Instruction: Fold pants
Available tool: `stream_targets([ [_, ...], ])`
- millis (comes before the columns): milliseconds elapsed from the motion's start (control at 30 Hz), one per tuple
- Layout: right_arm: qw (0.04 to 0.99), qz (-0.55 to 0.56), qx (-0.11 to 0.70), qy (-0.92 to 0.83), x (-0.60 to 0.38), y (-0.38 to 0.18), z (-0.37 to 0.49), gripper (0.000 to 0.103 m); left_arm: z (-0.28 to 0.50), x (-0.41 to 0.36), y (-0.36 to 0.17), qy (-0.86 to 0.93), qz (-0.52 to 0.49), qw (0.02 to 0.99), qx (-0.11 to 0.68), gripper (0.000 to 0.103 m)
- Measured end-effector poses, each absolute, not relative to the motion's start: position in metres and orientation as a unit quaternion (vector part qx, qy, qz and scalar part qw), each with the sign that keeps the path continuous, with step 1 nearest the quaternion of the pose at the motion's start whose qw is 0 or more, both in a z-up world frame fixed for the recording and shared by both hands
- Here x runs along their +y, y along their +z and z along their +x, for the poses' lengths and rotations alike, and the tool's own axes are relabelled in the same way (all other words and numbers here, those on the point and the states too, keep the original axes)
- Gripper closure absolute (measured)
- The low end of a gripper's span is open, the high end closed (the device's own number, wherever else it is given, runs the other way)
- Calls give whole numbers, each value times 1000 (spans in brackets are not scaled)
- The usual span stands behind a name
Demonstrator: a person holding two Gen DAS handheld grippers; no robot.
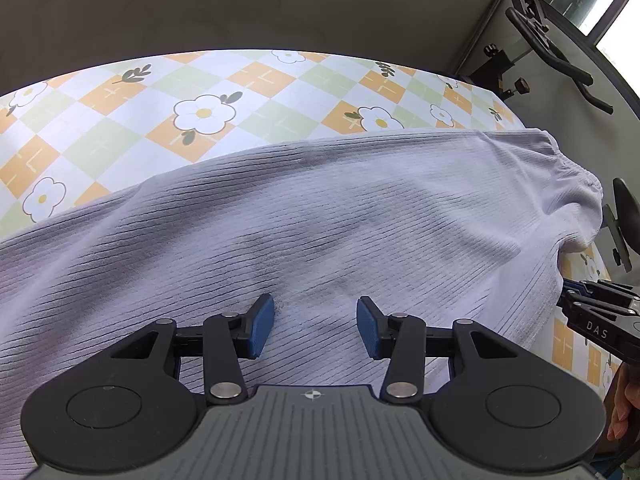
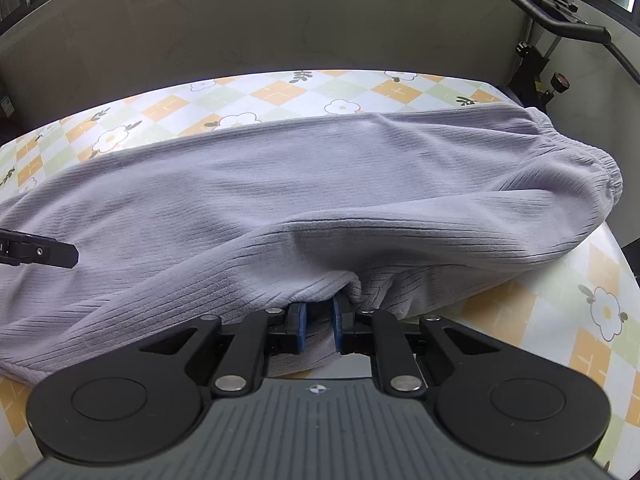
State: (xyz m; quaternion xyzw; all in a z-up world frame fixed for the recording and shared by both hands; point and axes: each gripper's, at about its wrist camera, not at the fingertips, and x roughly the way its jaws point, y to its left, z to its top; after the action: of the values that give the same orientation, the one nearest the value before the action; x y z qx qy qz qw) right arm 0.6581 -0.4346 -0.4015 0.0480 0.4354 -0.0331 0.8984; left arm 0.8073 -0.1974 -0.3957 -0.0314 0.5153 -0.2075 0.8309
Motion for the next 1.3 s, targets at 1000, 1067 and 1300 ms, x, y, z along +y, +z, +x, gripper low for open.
stream_targets([
  [1000, 861, 244, 443, -41, -488, -412, 590, 97, 783, -252, -364, -216, -3, 852, 476, 56],
  [1067, 858, 256, 443, -29, -495, -412, 586, 96, 778, -266, -364, -229, 0, 849, 476, 56],
  [1300, 882, 258, 387, -80, -565, -393, 577, 81, 757, -328, -373, -281, 11, 833, 476, 56],
])
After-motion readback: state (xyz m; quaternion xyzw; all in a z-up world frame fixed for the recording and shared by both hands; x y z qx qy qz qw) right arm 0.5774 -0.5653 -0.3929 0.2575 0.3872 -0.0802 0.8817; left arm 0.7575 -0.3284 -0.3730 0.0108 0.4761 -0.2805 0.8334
